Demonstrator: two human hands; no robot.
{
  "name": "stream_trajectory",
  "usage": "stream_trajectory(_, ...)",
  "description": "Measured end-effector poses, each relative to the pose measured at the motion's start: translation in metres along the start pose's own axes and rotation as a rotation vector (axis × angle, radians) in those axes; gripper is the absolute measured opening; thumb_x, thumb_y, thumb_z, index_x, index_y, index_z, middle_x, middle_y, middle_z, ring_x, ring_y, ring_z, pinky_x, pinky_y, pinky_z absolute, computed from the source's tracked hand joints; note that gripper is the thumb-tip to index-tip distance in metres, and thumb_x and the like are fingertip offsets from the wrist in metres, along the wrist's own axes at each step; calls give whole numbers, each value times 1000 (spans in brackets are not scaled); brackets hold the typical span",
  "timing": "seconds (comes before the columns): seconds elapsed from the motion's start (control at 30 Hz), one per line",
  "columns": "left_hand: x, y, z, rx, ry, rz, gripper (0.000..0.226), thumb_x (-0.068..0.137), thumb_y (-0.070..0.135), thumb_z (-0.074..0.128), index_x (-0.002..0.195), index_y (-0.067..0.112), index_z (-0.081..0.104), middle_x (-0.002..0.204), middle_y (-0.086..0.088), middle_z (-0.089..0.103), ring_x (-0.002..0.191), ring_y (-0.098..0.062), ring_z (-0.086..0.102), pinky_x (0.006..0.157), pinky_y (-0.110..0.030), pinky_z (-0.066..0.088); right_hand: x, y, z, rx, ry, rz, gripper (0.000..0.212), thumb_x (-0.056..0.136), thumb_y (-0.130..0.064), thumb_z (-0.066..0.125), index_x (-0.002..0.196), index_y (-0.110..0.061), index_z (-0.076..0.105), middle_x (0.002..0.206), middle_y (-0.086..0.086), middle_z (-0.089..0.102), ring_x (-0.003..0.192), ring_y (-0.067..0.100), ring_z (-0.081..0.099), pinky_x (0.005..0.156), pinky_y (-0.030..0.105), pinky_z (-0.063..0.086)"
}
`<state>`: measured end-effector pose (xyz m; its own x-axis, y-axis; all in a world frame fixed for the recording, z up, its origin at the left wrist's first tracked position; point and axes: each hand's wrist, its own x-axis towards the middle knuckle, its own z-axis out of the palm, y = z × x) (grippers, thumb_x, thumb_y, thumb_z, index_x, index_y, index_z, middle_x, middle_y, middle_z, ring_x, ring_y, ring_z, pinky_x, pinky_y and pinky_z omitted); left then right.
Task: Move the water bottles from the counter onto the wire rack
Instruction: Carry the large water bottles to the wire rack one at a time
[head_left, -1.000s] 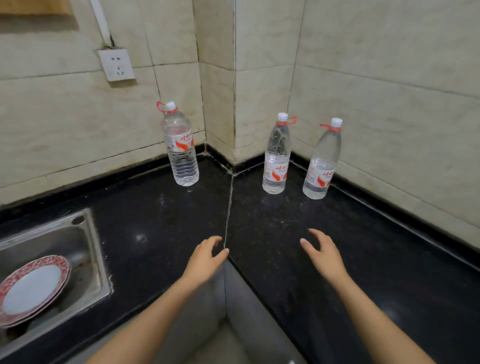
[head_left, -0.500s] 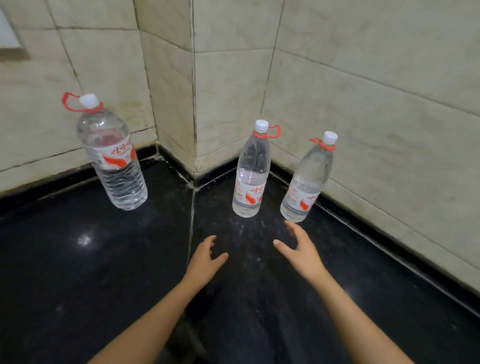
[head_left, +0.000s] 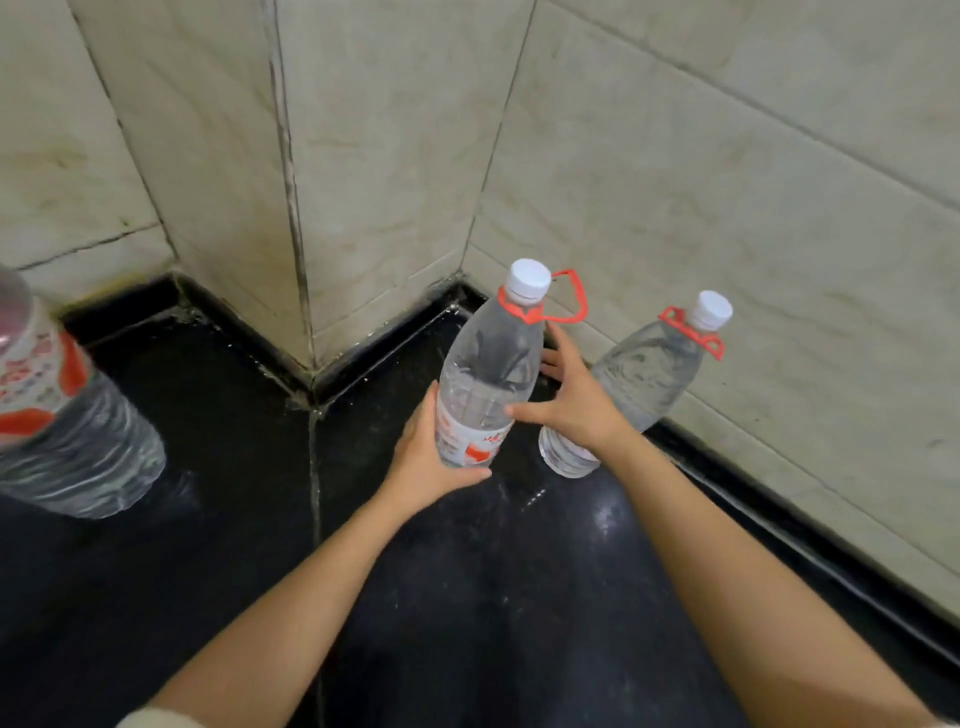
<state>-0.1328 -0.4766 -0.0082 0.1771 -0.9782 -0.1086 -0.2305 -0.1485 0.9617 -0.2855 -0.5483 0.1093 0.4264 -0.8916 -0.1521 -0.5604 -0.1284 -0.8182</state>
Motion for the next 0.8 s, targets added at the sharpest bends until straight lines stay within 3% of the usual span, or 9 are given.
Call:
stream_trajectory(0.13, 9, 7, 18, -222, 97, -50, 112, 39, 37, 84, 135, 30, 27, 136, -2, 46, 124, -17, 49, 102, -41, 45, 18, 1, 4, 84, -61, -52, 92, 57, 2, 83, 132, -18, 33, 124, -8, 52, 113, 2, 52, 99, 25, 43)
stream_trajectory(0.3, 20, 2, 11, -266, 163, -48, 100, 51, 5, 89, 133, 17, 32, 124, 0, 48, 120, -19, 50, 97, -32, 44, 34, -9, 26, 204, -55, -67, 91, 54, 10, 82, 123, -18, 30, 118, -9, 49, 103, -10, 54, 87, 13, 46)
stream_trajectory(0.43, 24, -2, -6, -269, 60, -59, 107, 41, 27, 89, 131, 18, 33, 129, -6, 52, 119, -19, 53, 99, -39, 47, 36, -15, 41, 254, -25, -59, 94, 50, 1, 82, 122, -23, 27, 115, -13, 46, 101, -10, 55, 89, 15, 47)
stream_trajectory(0.57, 16, -8, -13, -260, 1, -80, 108, 39, 35, 86, 132, 16, 34, 127, -4, 55, 117, -13, 55, 96, -34, 49, 29, -19, 46, 185, -10, -64, 94, 49, -8, 85, 121, -31, 29, 113, -17, 49, 109, 3, 53, 100, 34, 46)
stream_trajectory(0.7, 1, -9, -10, -214, -54, -90, 97, 46, 21, 89, 123, 31, 29, 120, 5, 51, 113, -12, 53, 89, -26, 46, 12, -12, 45, 233, 24, -29, 92, 50, -10, 82, 121, -33, 28, 112, -18, 49, 104, -8, 54, 94, 24, 47)
stream_trajectory(0.8, -11, -3, -9, -188, -76, -79, 103, 37, 37, 85, 125, 28, 32, 114, 8, 53, 104, -6, 55, 84, -22, 44, -12, -3, 46, 265, 80, -24, 92, 50, -2, 81, 121, -24, 27, 111, -17, 49, 102, -16, 53, 88, 15, 47)
